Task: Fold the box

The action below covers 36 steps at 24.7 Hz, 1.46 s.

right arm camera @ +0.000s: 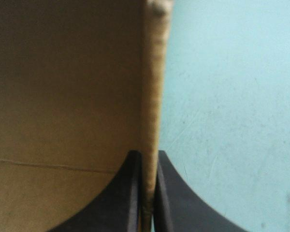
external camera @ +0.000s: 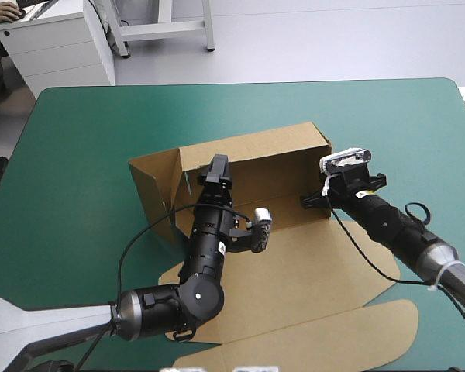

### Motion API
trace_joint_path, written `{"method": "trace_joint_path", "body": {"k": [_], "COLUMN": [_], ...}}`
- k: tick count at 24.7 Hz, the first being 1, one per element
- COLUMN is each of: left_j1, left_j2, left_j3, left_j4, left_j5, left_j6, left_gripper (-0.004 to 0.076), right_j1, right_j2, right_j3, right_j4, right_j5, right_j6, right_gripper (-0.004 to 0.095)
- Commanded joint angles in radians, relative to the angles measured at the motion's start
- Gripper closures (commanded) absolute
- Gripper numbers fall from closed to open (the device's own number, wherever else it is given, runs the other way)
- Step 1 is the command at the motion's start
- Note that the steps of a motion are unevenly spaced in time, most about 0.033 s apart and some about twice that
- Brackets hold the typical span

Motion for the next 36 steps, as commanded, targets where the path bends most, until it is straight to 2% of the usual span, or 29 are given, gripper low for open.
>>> {"method": "trace_joint_path", "body": {"k": [1, 13, 15, 16, 19, 20, 23, 24, 25, 26, 29, 30, 31, 33, 34, 35, 36], "left_j1": [-0.068, -0.098, -0.098, -0.098, -0.098, -0.098, -0.091, -0.075, -0.056, 0.011, 0.224, 0.364, 0.439, 0.731, 0.817, 1.004, 1.070], "left_j2": [-0.033, -0.033, -0.033, -0.033, -0.035, -0.040, -0.068, -0.087, -0.093, -0.095, -0.095, -0.095, -0.095, -0.095, -0.095, -0.096, -0.096], "left_j3": [-0.024, -0.024, -0.024, -0.024, -0.024, -0.028, -0.062, -0.120, -0.163, -0.269, -0.491, -0.614, -0.669, -0.832, -0.852, -0.860, -0.860], "left_j4": [0.082, 0.008, -0.004, -0.016, -0.097, -0.141, -0.391, -0.627, -0.745, -0.963, -1.306, -1.488, -1.584, -1.951, -2.024, -2.132, -2.163], "left_j5": [0.112, 0.167, 0.165, 0.160, 0.092, 0.050, -0.109, -0.158, -0.155, -0.109, -0.004, 0.017, 0.014, 0.004, -0.003, -0.010, -0.006], "left_j6": [-0.016, -0.004, 0.015, 0.049, 0.254, 0.324, 0.520, 0.673, 0.753, 0.881, 1.049, 1.103, 1.107, 1.085, 1.061, 1.004, 0.981], "left_gripper": [0.0088, 0.0102, 0.0183, 0.0265, 0.0648, 0.0723, 0.0711, 0.0710, 0.0710, 0.0710, 0.0711, 0.0711, 0.0711, 0.0711, 0.0711, 0.0711, 0.0711], "right_j1": [-0.003, -0.005, -0.005, -0.005, -0.005, -0.005, -0.005, -0.005, -0.005, -0.005, -0.005, -0.005, -0.005, -0.005, -0.005, -0.005, -0.005], "right_j2": [0.050, 0.123, 0.123, 0.123, 0.123, 0.123, 0.123, 0.123, 0.123, 0.123, 0.123, 0.123, 0.123, 0.123, 0.123, 0.123, 0.123], "right_j3": [-0.105, -0.260, -0.272, -0.278, -0.279, -0.279, -0.279, -0.279, -0.279, -0.279, -0.279, -0.279, -0.279, -0.279, -0.279, -0.279, -0.279], "right_j4": [0.006, 0.006, 0.006, 0.006, 0.006, 0.006, 0.006, 0.006, 0.006, 0.006, 0.006, 0.006, 0.006, 0.006, 0.006, 0.006, 0.006], "right_j5": [-0.076, -0.090, -0.087, -0.086, -0.087, -0.084, -0.081, -0.079, -0.077, -0.073, -0.055, -0.046, -0.046, -0.046, -0.044, -0.040, -0.038], "right_j6": [-0.005, -0.007, -0.007, -0.007, -0.007, -0.007, -0.009, -0.015, -0.023, -0.046, -0.045, -0.045, -0.045, -0.045, -0.045, -0.045, -0.045], "right_gripper": [0.0926, 0.0926, 0.0926, 0.0926, 0.0926, 0.0927, 0.0926, 0.0927, 0.0927, 0.0926, 0.0926, 0.0927, 0.0926, 0.0927, 0.0926, 0.0926, 0.0927]}}
